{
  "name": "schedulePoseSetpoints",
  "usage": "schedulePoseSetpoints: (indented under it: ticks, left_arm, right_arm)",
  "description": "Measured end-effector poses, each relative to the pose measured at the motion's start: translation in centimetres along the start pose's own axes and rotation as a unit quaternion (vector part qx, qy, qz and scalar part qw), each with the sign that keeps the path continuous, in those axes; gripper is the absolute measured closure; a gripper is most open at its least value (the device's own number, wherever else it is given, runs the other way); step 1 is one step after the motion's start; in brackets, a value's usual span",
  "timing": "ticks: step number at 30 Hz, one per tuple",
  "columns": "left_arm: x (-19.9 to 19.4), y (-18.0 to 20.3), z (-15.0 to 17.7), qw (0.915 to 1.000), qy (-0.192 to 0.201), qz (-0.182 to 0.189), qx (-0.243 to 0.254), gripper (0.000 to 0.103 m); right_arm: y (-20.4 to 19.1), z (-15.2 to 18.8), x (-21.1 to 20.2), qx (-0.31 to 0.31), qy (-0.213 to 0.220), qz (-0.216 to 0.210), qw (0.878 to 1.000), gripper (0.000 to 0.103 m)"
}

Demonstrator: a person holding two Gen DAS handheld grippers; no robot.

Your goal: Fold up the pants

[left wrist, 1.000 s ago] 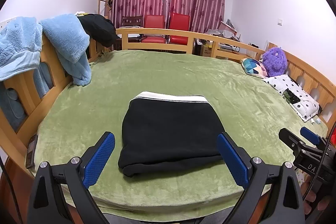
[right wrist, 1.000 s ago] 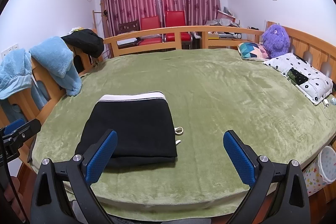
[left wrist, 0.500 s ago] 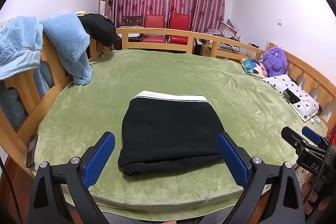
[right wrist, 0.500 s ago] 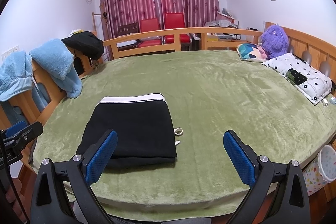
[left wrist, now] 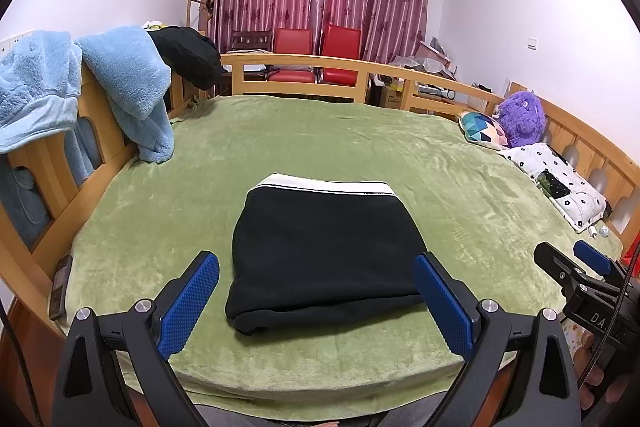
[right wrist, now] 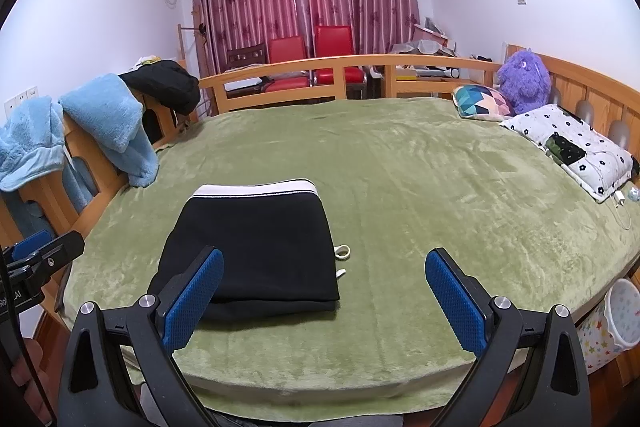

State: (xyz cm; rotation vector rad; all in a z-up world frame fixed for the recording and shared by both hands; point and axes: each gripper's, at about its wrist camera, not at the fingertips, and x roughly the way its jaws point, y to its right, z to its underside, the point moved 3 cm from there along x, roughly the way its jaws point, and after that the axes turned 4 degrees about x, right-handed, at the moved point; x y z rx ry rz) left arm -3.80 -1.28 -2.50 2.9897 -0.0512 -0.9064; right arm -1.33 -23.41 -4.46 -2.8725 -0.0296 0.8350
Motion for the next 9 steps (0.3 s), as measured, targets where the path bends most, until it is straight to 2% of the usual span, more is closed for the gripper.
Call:
schedulePoseSetpoints:
  ticks: [9]
  left_arm:
    - [-0.12, 0.20, 0.09, 1.0000, -0.002, 0.002, 0.001, 0.004]
  right_arm:
    - [-0.48, 0.04, -0.12, -0.002, 0.001, -0.001, 1.000, 0.003]
